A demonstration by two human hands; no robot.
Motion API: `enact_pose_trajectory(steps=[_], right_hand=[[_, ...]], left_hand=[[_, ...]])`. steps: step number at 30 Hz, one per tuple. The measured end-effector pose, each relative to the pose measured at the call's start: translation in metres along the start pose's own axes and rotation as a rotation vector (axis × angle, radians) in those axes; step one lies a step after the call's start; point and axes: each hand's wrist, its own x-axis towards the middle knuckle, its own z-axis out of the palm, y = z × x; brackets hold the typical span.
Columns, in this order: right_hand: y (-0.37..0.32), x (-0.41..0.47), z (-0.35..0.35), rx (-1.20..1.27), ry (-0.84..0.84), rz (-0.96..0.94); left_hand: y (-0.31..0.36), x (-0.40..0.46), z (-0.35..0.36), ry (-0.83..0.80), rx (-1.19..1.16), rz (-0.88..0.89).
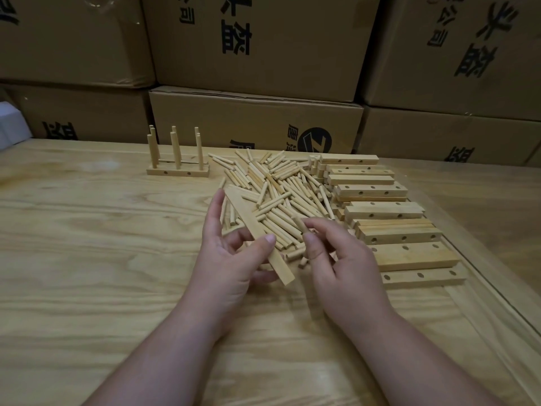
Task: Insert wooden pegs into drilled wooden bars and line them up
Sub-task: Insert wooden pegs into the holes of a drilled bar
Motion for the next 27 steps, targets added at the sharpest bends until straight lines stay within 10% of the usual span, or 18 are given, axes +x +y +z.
enact_pose_trajectory(steps=[27], right_hand=[[-0.0039, -0.0033, 0.0028, 0.352, -0.05, 0.133]], left_hand=[[0.0077, -0.0052, 0.0082, 0.088, 0.142, -0.054]])
